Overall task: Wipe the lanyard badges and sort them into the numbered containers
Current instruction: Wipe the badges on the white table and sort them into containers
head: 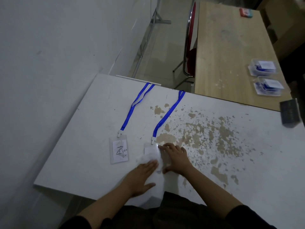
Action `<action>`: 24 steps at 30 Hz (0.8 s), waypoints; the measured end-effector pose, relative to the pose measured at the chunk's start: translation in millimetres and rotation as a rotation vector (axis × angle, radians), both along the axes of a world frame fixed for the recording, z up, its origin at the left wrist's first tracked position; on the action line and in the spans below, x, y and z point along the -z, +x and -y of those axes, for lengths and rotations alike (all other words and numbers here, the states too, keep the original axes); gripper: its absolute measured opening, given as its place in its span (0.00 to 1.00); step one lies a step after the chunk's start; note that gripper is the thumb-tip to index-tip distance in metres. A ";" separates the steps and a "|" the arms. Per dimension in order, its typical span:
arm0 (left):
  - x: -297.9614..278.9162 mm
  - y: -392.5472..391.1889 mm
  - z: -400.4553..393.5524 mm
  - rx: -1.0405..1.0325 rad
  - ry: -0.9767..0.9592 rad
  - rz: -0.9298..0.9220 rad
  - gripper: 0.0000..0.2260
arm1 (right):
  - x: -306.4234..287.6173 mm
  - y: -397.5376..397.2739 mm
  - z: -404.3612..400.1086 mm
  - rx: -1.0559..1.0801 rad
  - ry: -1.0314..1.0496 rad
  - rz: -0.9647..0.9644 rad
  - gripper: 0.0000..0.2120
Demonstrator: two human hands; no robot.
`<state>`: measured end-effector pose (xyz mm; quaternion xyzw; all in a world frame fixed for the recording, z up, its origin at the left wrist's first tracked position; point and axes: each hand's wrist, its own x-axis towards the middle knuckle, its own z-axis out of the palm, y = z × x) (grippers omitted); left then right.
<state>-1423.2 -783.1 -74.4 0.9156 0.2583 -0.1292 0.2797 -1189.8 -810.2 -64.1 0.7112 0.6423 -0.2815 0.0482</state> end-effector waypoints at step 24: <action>5.8 13.7 -41.2 -0.103 0.029 0.043 0.33 | 7.0 -3.7 6.3 0.045 0.064 -0.037 0.52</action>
